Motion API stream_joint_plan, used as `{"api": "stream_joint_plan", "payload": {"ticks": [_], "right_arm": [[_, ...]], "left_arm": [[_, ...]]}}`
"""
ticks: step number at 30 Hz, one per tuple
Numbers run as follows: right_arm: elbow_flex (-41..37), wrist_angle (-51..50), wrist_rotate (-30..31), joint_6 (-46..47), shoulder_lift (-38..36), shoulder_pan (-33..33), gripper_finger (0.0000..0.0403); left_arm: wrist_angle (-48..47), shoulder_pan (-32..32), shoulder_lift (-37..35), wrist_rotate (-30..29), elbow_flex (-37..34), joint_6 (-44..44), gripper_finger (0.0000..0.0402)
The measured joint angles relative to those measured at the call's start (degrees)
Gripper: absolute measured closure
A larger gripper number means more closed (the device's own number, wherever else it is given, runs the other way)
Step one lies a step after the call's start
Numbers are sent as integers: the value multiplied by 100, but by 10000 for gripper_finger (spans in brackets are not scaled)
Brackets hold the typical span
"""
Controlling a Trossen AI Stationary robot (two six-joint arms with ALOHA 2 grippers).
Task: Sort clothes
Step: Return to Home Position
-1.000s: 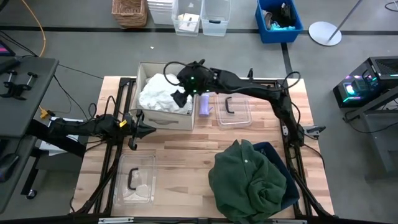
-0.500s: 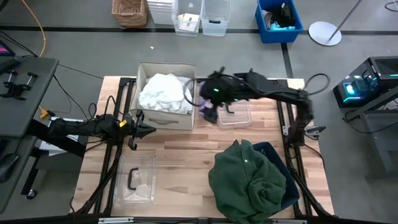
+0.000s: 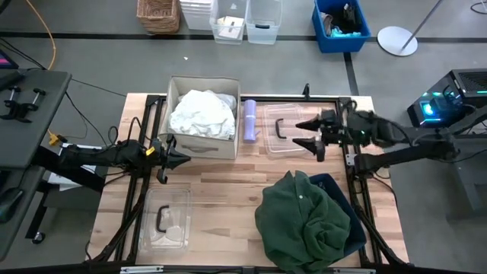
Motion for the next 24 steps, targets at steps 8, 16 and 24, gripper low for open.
{"api": "stream_joint_plan", "payload": {"ticks": [8,16,24], "right_arm": [[-2793,4194,-517,183,-845,-3,96],[-4258,5315,-843,132,-1073,-536,96],[-5092,5780,-1755,-10,-1456,-1556,96]], "left_arm": [[0,0,0,0,0,0,401],[-5,0,0,0,0,2,401],[-4,0,0,0,0,2,401]]}}
